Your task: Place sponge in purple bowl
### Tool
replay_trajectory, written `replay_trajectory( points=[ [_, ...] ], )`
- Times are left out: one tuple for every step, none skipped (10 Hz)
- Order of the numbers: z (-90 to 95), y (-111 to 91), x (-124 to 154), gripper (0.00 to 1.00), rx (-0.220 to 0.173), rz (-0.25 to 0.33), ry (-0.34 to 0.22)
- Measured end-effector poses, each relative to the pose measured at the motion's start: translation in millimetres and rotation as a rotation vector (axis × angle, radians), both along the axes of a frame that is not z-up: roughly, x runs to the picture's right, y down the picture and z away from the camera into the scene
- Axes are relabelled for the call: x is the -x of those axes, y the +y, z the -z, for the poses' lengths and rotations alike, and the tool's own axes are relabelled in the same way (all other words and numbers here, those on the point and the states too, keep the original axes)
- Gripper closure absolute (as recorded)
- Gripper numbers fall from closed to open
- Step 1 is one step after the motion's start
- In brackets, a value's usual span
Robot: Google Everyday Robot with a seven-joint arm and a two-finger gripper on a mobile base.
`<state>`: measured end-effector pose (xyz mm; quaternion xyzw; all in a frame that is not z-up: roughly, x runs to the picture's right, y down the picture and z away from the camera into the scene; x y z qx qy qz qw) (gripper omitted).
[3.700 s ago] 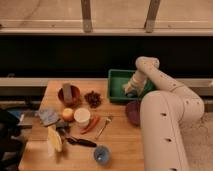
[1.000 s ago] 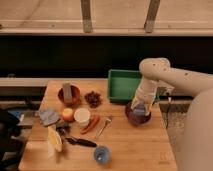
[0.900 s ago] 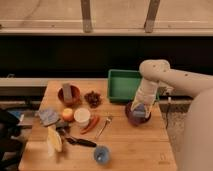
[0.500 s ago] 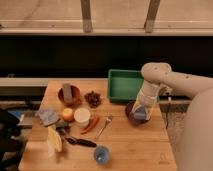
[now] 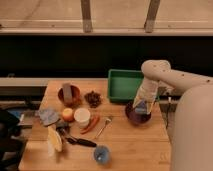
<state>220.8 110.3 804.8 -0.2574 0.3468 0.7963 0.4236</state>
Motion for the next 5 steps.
replay_trajectory(
  points=[
    [-0.1, 0.2, -0.3, 0.26, 0.000, 0.000, 0.001],
    [0.2, 0.7, -1.6, 0.26, 0.001, -0.001, 0.002],
    [0.4, 0.9, -2.4, 0.26, 0.001, -0.002, 0.003],
    [0.1, 0.7, -1.5, 0.26, 0.001, -0.001, 0.002],
    [-0.1, 0.3, -0.4, 0.26, 0.001, 0.001, 0.001]
  ],
)
